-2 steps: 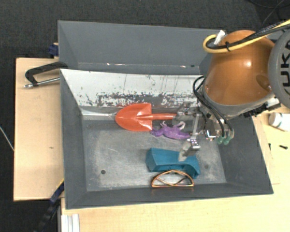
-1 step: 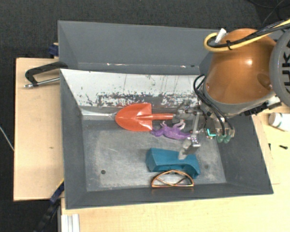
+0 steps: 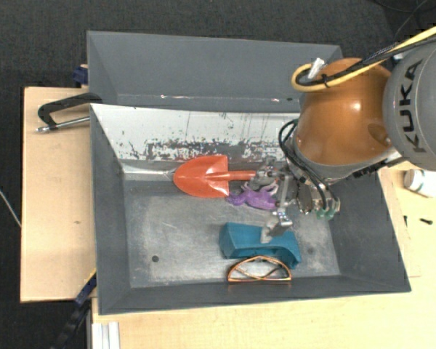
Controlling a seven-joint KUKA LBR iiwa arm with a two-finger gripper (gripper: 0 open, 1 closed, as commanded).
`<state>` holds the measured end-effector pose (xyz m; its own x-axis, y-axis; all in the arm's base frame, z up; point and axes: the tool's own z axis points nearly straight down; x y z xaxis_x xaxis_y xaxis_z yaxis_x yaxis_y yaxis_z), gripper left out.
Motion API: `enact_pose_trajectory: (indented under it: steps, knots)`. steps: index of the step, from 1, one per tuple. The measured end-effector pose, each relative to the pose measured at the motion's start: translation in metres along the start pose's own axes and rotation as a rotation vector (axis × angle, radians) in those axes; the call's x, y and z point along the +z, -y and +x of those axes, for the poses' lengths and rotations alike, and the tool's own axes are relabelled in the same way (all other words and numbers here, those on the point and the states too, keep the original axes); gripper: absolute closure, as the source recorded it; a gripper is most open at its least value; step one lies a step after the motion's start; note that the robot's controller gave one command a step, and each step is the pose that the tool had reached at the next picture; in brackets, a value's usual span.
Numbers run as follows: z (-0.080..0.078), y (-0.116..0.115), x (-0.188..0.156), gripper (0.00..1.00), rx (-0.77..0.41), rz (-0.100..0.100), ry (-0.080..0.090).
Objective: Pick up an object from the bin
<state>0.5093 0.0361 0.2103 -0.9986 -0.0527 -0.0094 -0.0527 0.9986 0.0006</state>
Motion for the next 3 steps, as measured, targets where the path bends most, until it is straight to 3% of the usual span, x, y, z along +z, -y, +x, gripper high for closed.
enact_pose_trajectory:
  steps: [1,2,3]
  knots:
    - [-0.008,0.005,0.037,0.0,0.025,-0.001,-0.009]
    - [-0.01,-0.013,0.084,0.0,0.051,0.0,-0.006]
    - [0.001,0.03,0.102,0.0,-0.206,-0.003,-0.009]
